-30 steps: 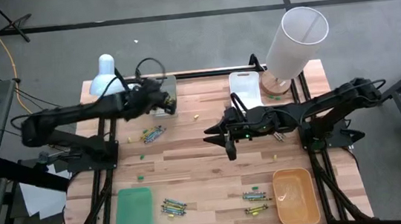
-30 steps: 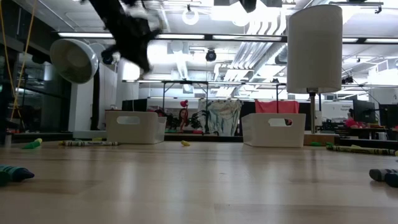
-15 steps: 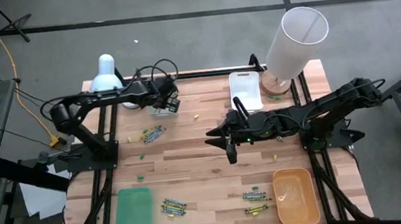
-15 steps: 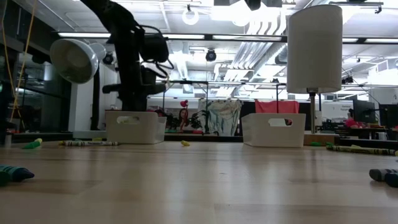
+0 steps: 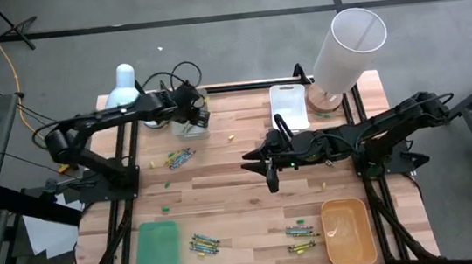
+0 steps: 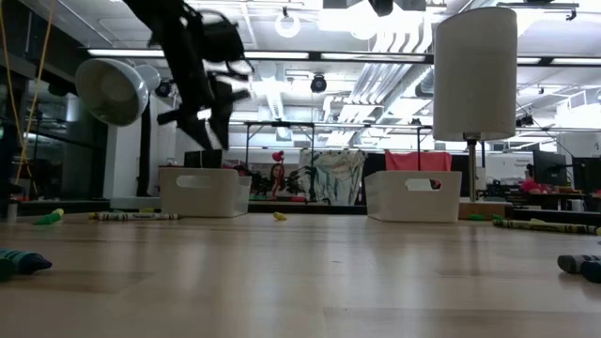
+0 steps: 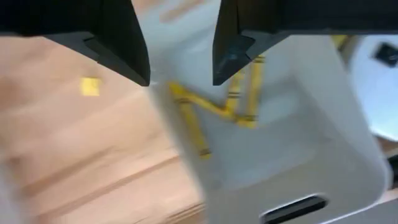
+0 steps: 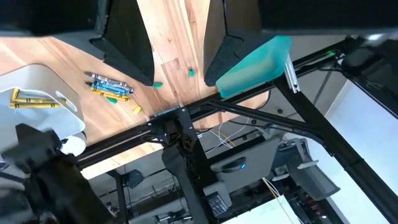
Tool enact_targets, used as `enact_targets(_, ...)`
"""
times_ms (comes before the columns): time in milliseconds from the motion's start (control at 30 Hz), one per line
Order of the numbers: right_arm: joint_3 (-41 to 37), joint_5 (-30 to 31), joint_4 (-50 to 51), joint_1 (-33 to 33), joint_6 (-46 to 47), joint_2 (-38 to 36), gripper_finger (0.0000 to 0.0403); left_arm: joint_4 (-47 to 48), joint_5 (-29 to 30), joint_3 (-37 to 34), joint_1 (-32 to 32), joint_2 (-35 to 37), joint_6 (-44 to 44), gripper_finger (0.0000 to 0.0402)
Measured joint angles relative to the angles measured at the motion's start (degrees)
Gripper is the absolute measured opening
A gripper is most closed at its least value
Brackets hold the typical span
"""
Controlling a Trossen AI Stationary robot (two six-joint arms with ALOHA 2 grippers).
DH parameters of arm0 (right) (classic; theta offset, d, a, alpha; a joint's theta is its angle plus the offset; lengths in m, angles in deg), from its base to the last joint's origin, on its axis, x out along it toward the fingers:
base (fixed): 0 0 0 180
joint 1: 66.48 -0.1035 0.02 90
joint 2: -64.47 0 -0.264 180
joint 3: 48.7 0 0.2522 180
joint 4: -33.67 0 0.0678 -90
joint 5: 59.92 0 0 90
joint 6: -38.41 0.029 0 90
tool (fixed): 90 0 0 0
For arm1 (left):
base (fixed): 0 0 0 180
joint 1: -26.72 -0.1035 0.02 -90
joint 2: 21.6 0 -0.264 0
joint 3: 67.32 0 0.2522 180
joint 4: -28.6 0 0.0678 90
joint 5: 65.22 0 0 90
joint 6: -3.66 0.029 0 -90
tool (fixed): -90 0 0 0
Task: Sort crayons
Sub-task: Put the yellow crayon into the gray bin
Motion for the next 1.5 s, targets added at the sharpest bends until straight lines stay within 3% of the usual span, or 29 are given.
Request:
enact_targets(133, 0.0, -0.01, 0.04, 0.0, -0.67, 0.0, 0.0133, -3.16, -3.69, 0.0, 5.6, 6.72, -0.91, 0.0169)
enact_targets(267, 0.0, -0.22, 0.57, 0.0, -1.73, 0.0, 0.0133, -12.88, -2.61, -2.8, 16.94, 14.07, -1.86, 0.0166)
enact_targets(467, 0.04, -0.8, 2.67, 0.0, -1.46, 0.0, 0.0133, -31.21, 6.37, -11.66, 36.05, 22.7, 1.02, 0.0165)
enact_targets(633, 0.07, -6.87, 2.53, -0.02, -0.02, 0.0, 0.0133, -39.48, 10.84, -17.18, 45.57, 25.65, 2.12, 0.0166)
enact_targets(767, 0.07, -10.1, 1.84, -0.02, -0.17, 0.02, 0.0133, -39.65, 11.35, -17.92, 48.26, 25.45, 2.34, 0.0164)
enact_targets(1233, 0.07, -10.21, 4.71, 0.0, 1.02, 0.02, 0.0133, -40.47, 13.7, -17.86, 48.5, 25.08, 15.5, 0.0165)
enact_targets(1500, 0.07, -5.92, 10.55, 0.0, 4.54, 0.02, 0.0133, -37.35, 17.89, -17.86, 47.55, 25.08, 15.57, 0.0166)
